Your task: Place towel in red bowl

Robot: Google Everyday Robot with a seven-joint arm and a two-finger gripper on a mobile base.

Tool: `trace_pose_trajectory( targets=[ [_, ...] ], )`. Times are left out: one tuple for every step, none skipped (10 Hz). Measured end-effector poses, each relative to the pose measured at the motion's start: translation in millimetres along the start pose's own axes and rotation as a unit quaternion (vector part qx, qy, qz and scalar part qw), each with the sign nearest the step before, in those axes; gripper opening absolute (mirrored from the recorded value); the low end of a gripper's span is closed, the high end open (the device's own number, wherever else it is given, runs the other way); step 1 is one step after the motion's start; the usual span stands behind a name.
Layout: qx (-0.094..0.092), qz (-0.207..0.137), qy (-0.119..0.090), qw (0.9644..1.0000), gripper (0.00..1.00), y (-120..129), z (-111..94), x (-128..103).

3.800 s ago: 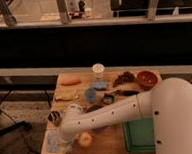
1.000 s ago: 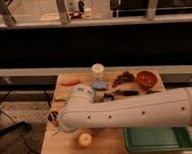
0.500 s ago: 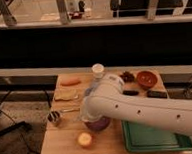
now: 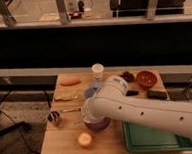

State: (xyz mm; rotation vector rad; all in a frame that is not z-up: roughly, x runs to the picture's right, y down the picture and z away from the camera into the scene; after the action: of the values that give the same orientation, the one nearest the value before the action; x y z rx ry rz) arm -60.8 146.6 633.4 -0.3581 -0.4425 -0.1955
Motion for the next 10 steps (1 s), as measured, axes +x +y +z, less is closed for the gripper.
trace_pose_trajectory(
  targets=[
    [0.008, 0.003, 0.006, 0.9999, 0.33, -6, 4, -3],
    [0.018, 0.007, 0.012, 0.9997, 0.23, -13, 7, 3],
    [0.026, 0.012, 0.015, 0.9995, 0.16, -20, 8, 11],
    [0.038, 0.023, 0.021, 0.9988, 0.05, -29, 8, 29],
    [0.048, 0.033, 0.025, 0.9980, 0.00, -36, 5, 50],
    [0.056, 0.041, 0.031, 0.9971, 0.00, -41, 1, 69],
    [0.065, 0.050, 0.039, 0.9959, 0.00, -48, -3, 90],
    [0.075, 0.061, 0.051, 0.9940, 0.00, -56, -9, 114],
    [0.082, 0.068, 0.061, 0.9924, 0.00, -64, -12, 130],
    [0.088, 0.072, 0.072, 0.9909, 0.00, -72, -14, 142]
  ],
)
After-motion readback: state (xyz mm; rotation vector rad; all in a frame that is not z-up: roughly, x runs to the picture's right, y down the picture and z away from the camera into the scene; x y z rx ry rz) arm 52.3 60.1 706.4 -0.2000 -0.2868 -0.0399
